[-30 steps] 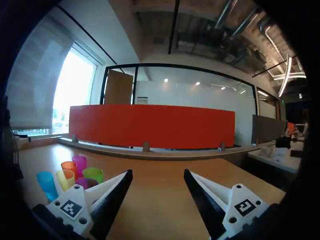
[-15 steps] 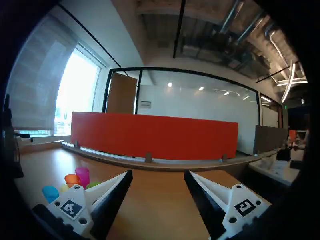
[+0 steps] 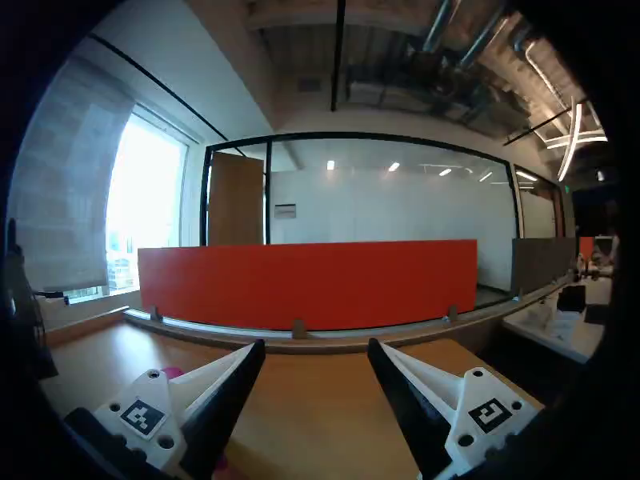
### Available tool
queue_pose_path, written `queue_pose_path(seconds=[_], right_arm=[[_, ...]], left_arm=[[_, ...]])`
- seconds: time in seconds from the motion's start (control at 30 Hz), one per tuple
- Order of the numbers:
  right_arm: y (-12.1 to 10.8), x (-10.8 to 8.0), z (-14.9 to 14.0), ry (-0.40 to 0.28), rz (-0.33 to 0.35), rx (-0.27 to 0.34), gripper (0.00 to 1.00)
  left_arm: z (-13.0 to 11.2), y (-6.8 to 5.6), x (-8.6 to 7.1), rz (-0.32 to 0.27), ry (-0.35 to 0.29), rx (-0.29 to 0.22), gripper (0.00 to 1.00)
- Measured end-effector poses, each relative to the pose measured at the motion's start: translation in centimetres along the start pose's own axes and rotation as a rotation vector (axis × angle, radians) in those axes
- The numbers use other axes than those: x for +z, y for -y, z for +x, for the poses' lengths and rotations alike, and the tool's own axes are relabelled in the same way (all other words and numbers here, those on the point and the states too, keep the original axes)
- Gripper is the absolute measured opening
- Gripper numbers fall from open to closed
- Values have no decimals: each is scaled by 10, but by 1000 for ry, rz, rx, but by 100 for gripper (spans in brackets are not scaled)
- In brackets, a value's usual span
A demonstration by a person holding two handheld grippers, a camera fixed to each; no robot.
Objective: Pour water
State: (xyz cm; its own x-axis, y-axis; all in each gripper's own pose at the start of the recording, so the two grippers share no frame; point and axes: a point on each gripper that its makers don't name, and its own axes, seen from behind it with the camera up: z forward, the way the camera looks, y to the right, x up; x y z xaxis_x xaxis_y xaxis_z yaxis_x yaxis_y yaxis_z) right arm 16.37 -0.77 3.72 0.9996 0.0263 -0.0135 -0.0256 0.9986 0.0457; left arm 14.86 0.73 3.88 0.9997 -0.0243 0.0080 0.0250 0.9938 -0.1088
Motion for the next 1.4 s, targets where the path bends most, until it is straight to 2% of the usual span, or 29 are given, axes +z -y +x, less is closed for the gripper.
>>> queue_pose_path(seconds=[0.1, 0.4, 0.6, 0.9, 1.2, 1.4], right_arm=[[0, 4, 7, 4, 10, 2, 99], [4, 10, 2, 39, 29, -3, 99], [10, 12, 5, 55, 75, -17, 100], [21, 14, 14, 78, 170, -113, 99], [41, 6, 6, 120, 304, -264, 100], [49, 1, 3, 150, 369, -293, 100]], left_arm=[[10, 1, 3, 2, -1, 19, 92], [15, -5, 8, -19, 7, 60, 92], [15, -18, 10, -87, 28, 66, 92], [21, -33, 11, -188, 45, 111, 92], [8, -50, 11, -285, 107, 179, 92], [7, -57, 13, -331, 120, 205, 92]])
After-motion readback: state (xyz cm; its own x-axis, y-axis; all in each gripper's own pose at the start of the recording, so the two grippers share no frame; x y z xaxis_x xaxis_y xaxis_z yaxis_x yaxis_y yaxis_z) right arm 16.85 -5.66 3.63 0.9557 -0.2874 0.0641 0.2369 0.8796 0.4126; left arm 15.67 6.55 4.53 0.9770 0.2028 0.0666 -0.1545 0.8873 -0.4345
